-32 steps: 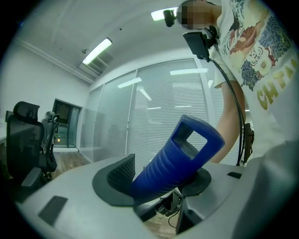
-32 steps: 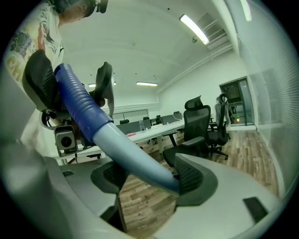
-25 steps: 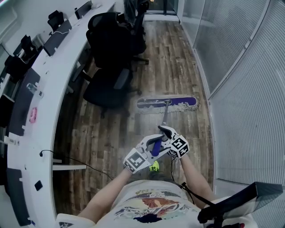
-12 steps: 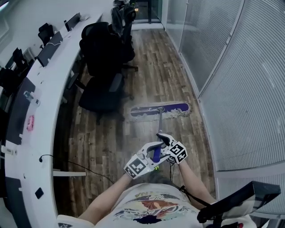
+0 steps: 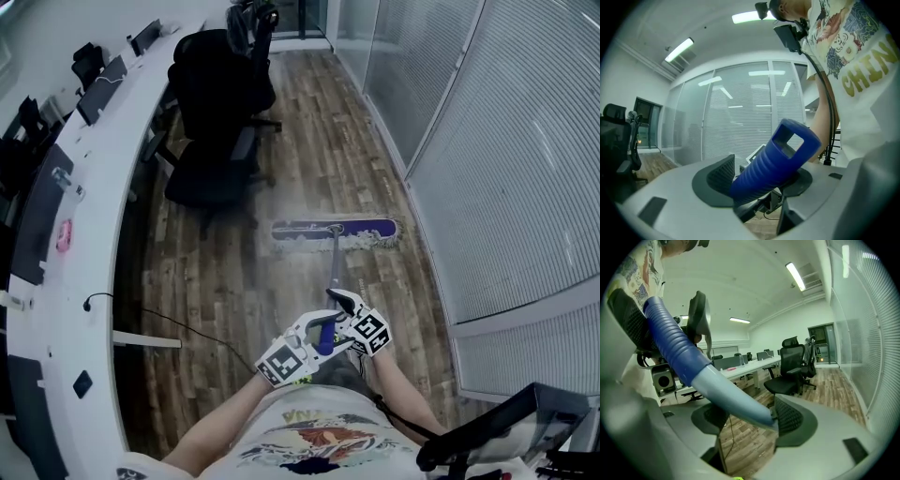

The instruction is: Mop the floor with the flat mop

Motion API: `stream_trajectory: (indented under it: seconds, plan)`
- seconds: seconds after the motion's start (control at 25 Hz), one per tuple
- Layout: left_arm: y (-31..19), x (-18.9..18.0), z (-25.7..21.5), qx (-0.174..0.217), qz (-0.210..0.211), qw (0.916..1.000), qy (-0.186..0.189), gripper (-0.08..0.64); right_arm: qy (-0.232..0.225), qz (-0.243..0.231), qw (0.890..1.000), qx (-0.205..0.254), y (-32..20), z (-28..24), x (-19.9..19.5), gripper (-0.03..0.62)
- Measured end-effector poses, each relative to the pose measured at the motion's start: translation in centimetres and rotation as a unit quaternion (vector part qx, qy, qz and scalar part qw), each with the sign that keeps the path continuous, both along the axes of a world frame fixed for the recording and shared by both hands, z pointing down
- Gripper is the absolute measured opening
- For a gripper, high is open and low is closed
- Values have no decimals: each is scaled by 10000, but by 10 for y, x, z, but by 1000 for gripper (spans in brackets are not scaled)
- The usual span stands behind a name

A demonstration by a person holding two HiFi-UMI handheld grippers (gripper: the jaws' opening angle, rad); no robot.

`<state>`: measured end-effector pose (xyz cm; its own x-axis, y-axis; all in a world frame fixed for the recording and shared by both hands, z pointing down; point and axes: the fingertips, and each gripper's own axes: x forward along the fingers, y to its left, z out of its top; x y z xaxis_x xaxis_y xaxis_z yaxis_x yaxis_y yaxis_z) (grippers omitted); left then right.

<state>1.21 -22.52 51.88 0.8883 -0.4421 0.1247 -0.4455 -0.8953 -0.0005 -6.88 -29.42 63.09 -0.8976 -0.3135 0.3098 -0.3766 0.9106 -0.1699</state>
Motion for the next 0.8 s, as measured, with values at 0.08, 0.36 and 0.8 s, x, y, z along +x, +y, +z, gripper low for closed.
stream_trajectory:
  seconds: [0.08,0.36,0.8]
  plan:
    - [22,2,-1,9,62,10000,-20,219,-29,52,10000,4,21,-1,3,279]
    - [98,41,0,-7,244,9995,-179,224,-28,68,10000,-53,96,-2,38,279]
    - [247,122,14,2,332,9983,-470,224,-77,25,10000,-18,242,8,115,280]
